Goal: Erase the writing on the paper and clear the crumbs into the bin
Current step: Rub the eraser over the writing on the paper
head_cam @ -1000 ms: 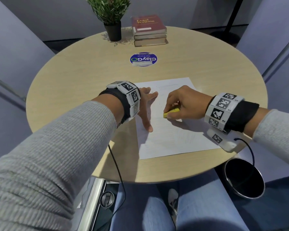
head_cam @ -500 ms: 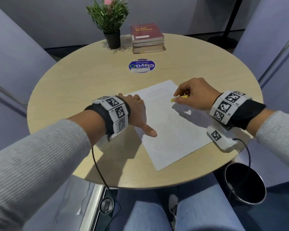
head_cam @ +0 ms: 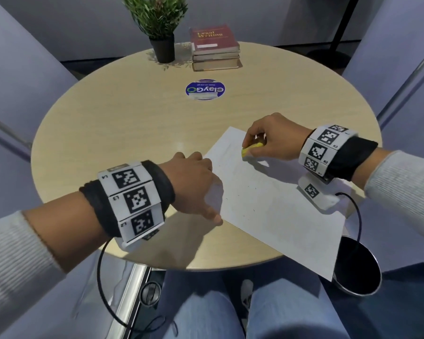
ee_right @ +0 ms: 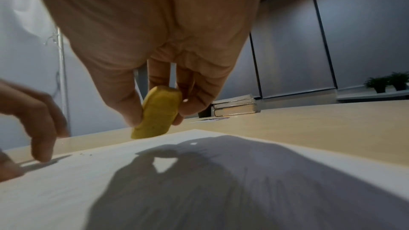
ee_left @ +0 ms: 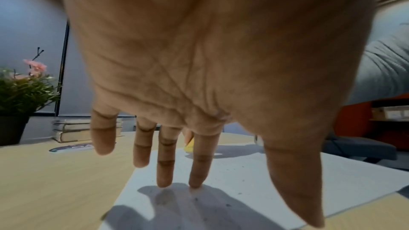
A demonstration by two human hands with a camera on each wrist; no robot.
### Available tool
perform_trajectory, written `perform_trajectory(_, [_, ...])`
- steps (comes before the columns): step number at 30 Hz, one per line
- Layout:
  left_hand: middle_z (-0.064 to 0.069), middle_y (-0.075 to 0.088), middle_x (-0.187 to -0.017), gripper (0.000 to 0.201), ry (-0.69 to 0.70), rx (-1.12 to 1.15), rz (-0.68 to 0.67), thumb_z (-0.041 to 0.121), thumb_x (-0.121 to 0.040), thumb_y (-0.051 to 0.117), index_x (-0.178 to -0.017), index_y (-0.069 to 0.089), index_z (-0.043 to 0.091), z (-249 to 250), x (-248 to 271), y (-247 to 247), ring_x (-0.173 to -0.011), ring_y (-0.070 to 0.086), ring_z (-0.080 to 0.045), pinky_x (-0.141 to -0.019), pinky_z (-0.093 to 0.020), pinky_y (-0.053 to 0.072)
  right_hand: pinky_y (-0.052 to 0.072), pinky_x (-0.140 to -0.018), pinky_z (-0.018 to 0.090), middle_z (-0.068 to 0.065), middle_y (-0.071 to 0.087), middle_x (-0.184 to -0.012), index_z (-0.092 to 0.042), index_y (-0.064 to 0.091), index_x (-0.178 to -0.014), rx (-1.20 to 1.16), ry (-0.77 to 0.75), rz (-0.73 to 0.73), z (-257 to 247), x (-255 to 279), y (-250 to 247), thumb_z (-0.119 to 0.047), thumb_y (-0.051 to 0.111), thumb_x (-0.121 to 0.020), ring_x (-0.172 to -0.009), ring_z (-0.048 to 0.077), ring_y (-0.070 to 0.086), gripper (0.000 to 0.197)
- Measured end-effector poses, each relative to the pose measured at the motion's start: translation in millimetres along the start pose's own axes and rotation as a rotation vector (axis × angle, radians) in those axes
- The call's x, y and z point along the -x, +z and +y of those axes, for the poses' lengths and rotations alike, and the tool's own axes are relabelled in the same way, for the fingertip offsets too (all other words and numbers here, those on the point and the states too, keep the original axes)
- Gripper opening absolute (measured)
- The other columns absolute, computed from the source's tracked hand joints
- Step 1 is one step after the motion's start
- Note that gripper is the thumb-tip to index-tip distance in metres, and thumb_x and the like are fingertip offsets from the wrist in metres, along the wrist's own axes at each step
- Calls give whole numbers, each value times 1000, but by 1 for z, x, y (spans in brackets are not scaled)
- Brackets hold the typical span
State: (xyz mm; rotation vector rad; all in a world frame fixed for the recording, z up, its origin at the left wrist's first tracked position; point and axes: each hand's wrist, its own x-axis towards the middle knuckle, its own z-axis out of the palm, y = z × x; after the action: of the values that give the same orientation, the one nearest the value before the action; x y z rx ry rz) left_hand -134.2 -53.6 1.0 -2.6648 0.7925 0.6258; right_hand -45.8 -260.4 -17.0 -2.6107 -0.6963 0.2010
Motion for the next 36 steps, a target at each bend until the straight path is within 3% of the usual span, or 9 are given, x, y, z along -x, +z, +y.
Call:
perform_trajectory(4, [5,41,-135,80,-23,18,31,82,-68,50,-136,44,39,-15,-11,-12,-124,34,-20,-100,-41,36,36,-58,6,-4,67,-82,-14,74,-90,19,-22,-37,0,0,8,-25,75,-79,-66,-1,53,16])
perform_trajectory(8, [4,31,-148,100,-128,-10,43,72,-62,68,-145,29,34,-41,-38,-29,-132,28,-25,-101,-45,36,44,-68,22,0,69,-85,-14,74,-90,35,-30,-47,1,0,11,-25,74,-80,-71,8,56,15])
perform_trajectory(12, [-1,1,-159,117,-156,-25,-80,71,-60,70,-150,0,41,-50,-57,-41,-144,0,-27,-113,-50,15,46,-68,27,1,68,-82,-15,72,-87,68,-66,-45,2,0,13,-26,72,-80,-72,14,57,13])
perform_trajectory(14, [-2,-3,-159,118,-155,-4,-104,71,-61,70,-149,-4,44,-50,-65,-41,-145,-3,-27,-114,-47,10,48,-68,30,0,66,-79,-16,70,-86,77,-73,-47,3,0,14,-27,72,-80,-71,14,56,12])
perform_trajectory(22, [-6,11,-152,123,-136,-6,-59,76,-55,69,-148,-5,44,-53,-80,-27,-138,16,-30,-108,-44,22,45,-68,30,-2,62,-76,-17,71,-88,54,-64,26,0,-22,13,-31,72,-80,-69,15,53,16])
perform_trajectory(26, [-7,21,-144,125,-140,-14,-100,71,-54,74,-146,-7,47,-52,-84,-31,-134,25,-31,-103,-46,30,46,-67,31,0,63,-72,-18,71,-86,109,-141,-35,-18,-30,24,-30,69,-81,-66,17,52,13])
perform_trajectory(29, [-8,18,-146,123,-134,-14,-110,68,-58,75,-147,-7,43,-52,-85,-33,-135,24,-31,-103,-44,31,45,-64,29,2,64,-69,-18,72,-78,79,-219,-104,-26,-23,30,-29,69,-79,-60,12,49,11])
perform_trajectory(34, [-4,23,-135,121,-121,20,-103,61,-64,75,-148,-10,40,-50,-87,-32,-134,25,-25,-103,-39,29,52,-70,37,1,64,-74,-17,75,-86,160,-54,10,-13,-38,19,-29,66,-78,-72,23,59,16])
perform_trajectory(36, [-7,21,-142,119,-124,-12,-111,64,-63,74,-149,-4,39,-50,-88,-31,-135,25,-28,-103,-40,30,50,-67,32,0,65,-76,-16,74,-83,157,-140,-34,-24,-32,29,-26,64,-77,-68,19,57,15])
